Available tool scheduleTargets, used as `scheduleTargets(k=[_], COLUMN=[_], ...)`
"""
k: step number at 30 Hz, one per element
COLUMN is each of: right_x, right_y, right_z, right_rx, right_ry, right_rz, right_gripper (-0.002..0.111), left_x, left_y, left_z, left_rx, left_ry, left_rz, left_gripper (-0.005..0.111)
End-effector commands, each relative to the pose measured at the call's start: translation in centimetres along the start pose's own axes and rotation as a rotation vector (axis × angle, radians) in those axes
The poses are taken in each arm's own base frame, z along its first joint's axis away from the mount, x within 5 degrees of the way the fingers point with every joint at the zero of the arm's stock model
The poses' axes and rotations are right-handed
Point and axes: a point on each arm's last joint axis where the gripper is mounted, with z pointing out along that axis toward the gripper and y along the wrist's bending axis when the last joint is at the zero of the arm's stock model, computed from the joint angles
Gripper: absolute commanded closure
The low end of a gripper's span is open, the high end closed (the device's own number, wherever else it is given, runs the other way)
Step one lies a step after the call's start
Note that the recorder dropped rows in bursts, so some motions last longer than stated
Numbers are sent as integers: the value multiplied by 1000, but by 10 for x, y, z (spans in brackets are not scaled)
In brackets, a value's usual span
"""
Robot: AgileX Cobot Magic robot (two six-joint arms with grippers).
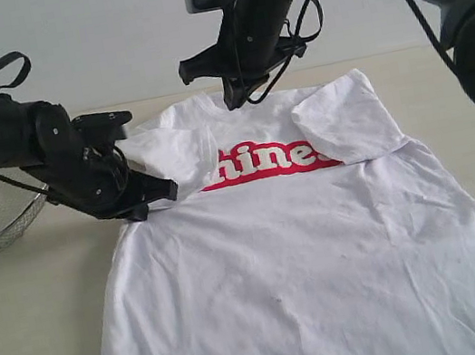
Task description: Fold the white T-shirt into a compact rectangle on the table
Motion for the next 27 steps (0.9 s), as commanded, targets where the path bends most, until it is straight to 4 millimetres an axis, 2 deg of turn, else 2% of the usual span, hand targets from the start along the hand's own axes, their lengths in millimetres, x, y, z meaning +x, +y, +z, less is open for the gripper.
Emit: scheduleTargets(k=[1,4,11,20,27], right_x=[13,19,27,27,28], right_y=[-9,-13,-17,-16,-16], right_z=[25,44,67,70,70], right_rx=[30,36,29,13,9], right_ry=[114,156,201,185,203], right_rz=[-13,-2,18,27,30], right_gripper=[108,108,108,108,108], left_x=[-2,-2,-1,-1,2], left_y=[3,2,0,-23,-20], left_z=[-12,-13,-13,-11,-2], left_rx=[-4,-4,19,89,63], left_ry=[-5,1,4,-23,-9], left_rz=[-9,-9,-23,56,85], left_gripper=[102,102,102,102,102])
